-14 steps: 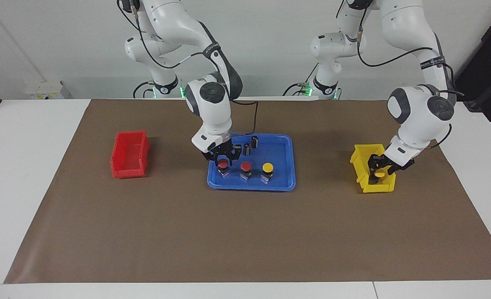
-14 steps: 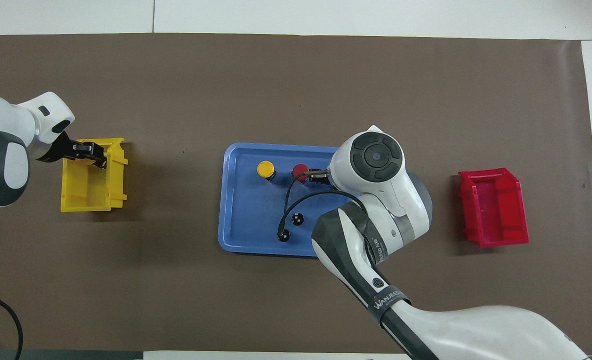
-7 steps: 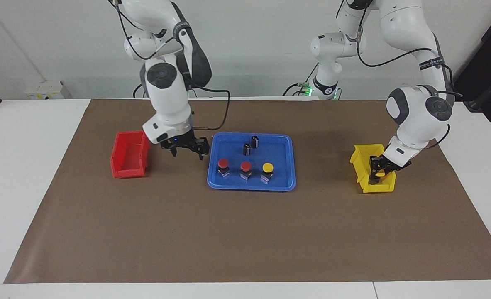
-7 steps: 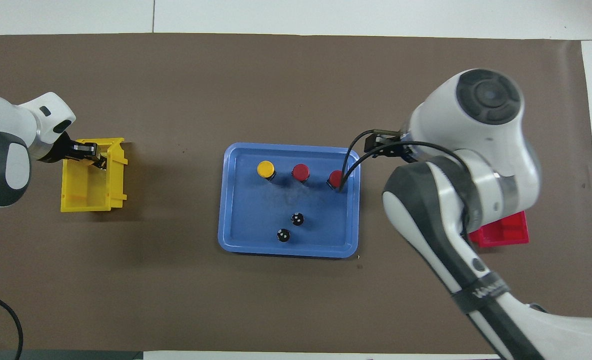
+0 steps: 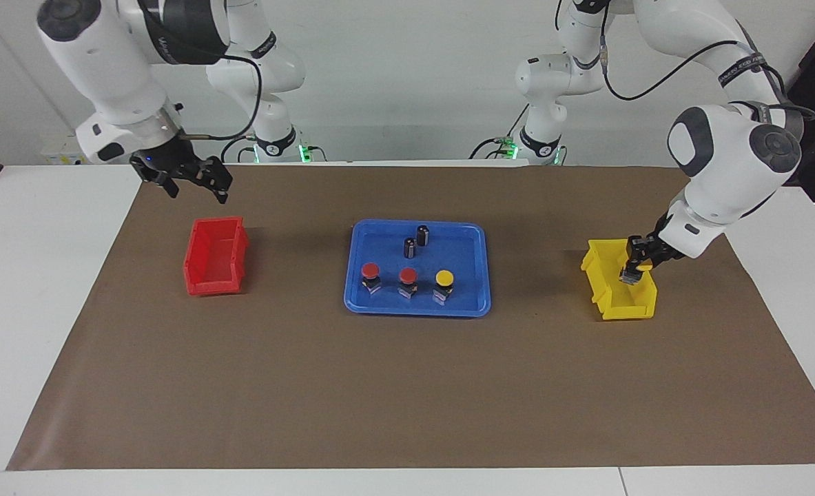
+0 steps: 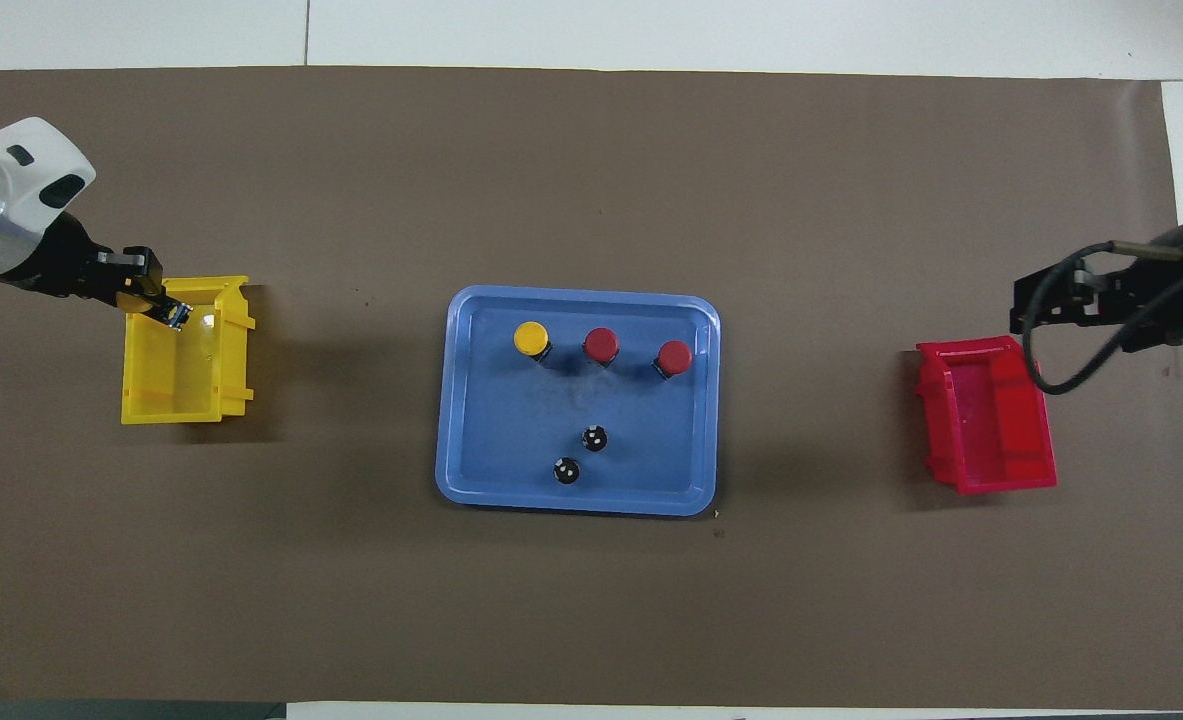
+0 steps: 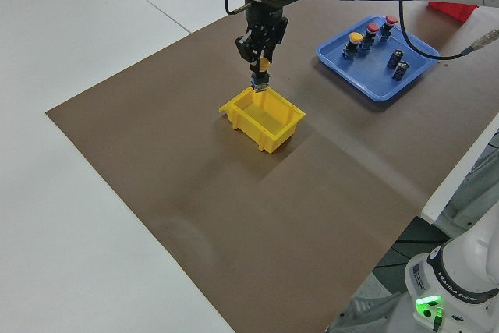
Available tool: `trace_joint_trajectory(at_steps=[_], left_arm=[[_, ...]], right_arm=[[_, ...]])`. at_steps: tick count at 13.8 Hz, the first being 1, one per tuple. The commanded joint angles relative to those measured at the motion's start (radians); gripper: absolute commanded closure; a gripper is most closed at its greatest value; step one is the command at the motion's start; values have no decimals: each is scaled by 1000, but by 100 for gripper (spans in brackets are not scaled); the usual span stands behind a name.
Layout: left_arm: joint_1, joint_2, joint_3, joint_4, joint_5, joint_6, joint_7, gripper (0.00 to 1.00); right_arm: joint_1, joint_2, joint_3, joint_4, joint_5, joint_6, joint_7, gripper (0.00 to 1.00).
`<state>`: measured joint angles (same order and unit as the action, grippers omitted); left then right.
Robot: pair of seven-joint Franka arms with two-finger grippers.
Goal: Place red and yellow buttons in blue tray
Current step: 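Withdraw the right gripper while the left gripper lifts the yellow button, then carry the yellow button to the blue tray with the left gripper and release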
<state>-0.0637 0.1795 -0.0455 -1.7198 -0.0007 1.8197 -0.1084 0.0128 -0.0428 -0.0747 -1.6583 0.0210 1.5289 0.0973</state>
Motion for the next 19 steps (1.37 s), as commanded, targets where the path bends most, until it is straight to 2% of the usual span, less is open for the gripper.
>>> trace_joint_trajectory(at_steps=[1,5,8,12,19], left_arm=[[-154,5,9,-20,-4,29,-237,99],[-319,-6,7,-76,-25,105,-459,99],[-350,-5,4,-104,-76,177,-432,99],[-377,35,4,-112,-152,274,-283,99],[-441,52,7,-156,-154,375,-301,99]], right_arm=[[-42,35,-28,69,-12,-45,-106,0],[-51,21,-33,55,-23,-69,-130,0],[-54,15,-11,55,-30,-73,-133,0],[-48,14,-10,52,-74,-69,-142,0],[-53,15,-8,54,-76,-35,-176,0]])
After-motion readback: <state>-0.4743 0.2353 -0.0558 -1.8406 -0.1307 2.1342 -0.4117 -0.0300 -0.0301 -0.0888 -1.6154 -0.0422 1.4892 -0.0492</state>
